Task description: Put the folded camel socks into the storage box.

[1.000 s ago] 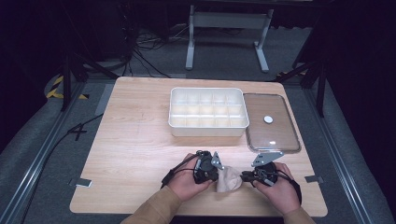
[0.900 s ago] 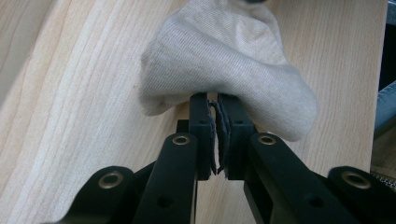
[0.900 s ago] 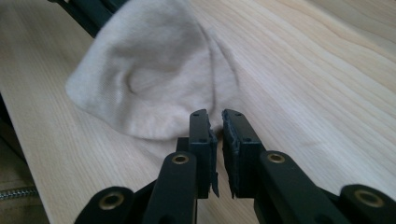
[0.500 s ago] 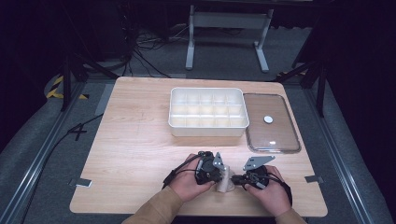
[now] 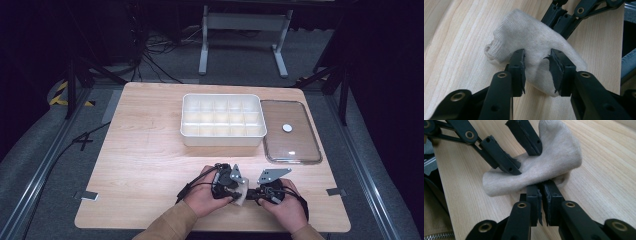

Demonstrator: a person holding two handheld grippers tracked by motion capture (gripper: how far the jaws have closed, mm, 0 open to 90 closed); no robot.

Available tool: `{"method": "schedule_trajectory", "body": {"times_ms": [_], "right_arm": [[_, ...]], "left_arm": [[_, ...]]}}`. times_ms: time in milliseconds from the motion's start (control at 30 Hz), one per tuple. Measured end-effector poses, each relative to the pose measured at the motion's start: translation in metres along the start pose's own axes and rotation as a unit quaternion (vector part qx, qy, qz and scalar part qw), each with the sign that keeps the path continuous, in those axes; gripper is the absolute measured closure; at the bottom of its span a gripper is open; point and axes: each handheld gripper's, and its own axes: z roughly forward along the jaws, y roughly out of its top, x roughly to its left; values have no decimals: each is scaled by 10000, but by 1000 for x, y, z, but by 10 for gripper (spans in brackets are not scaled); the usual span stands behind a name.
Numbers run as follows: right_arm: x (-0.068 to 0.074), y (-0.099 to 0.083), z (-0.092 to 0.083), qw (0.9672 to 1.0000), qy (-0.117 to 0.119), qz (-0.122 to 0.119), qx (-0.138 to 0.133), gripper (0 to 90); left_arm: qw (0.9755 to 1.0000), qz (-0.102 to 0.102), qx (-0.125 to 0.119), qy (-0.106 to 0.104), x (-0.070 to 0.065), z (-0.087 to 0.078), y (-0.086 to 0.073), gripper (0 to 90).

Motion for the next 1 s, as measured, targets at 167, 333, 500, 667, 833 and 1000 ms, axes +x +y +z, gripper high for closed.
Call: {"method": "schedule_trajectory", "body": {"times_ms": [167,333,500,667,833,1000], "right_arm": [[-1,5,-17,9999,-85,-68,49,787],[-1,13,-39,9985,-163,-16,-516,790],[6,17,-30,9976,-39,-131,-675,788],[5,13,-18,9973,172,-253,-660,759],[0,9,-14,9977,64,-211,-633,750],[-3,6,-10,9989,-6,-284,-379,717]], "left_arm": [[10000,-6,37,9,0,-1,1,619],[10000,-21,24,33,-1,0,1,618],[10000,-26,68,-5,0,0,1,606],[10000,-29,40,-41,1,0,0,599],[9999,-78,7,-102,1,0,-1,583],[9999,-41,30,-164,2,0,-2,525]]}}
